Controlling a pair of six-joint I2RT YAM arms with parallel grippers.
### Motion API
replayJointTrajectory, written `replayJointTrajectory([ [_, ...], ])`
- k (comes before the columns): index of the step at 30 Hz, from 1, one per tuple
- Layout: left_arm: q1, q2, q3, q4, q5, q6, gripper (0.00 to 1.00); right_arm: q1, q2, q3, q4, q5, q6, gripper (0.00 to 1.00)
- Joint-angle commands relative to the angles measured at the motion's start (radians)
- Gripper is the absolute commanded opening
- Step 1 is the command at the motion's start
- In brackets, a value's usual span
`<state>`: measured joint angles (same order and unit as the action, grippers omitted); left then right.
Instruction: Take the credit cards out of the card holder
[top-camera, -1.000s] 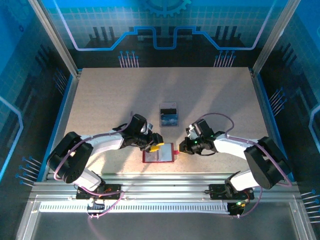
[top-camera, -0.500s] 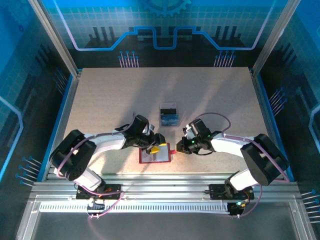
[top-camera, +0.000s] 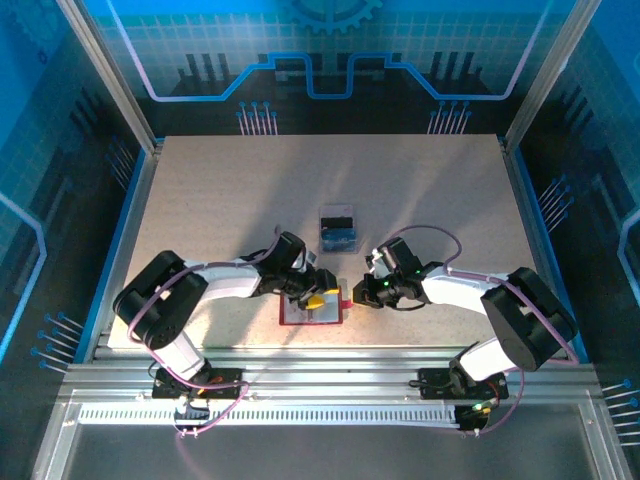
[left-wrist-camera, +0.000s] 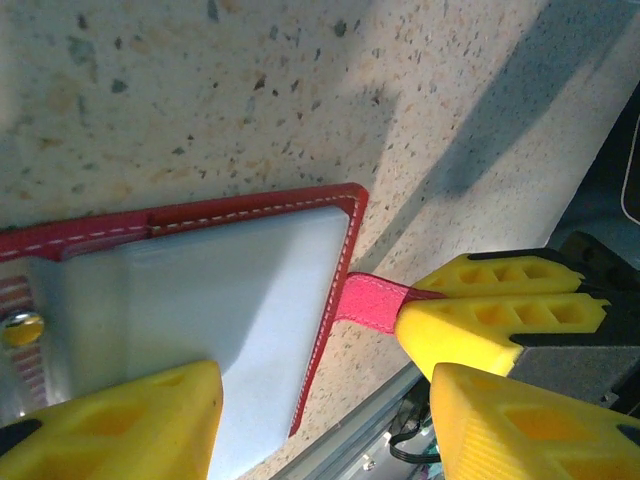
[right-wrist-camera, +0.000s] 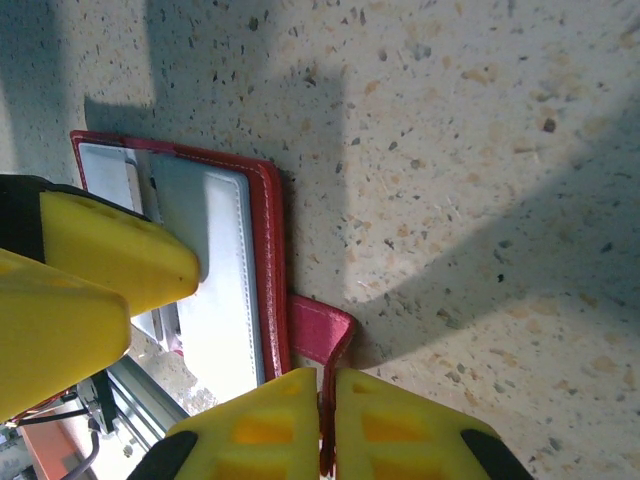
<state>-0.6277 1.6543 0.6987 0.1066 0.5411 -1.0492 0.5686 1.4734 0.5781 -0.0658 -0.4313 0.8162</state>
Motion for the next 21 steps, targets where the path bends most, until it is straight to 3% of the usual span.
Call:
replayJointTrajectory([
  [1, -0.013, 0.034, 0.016, 0.017, 0.019, -0.011, 0.58, 0.005, 0.003, 0.030, -0.010, -0.011, -0.002, 0.09],
  [11, -0.014, 0.008, 0.028, 0.005, 0.013, -0.008, 0.58, -0.012, 0.017, 0.054, -0.041, -0.015, -0.033, 0.09],
  [21, -0.011, -0.141, 0.086, -0.217, -0.089, 0.087, 0.58, -0.059, 0.030, 0.098, -0.128, -0.007, -0.107, 0.10],
])
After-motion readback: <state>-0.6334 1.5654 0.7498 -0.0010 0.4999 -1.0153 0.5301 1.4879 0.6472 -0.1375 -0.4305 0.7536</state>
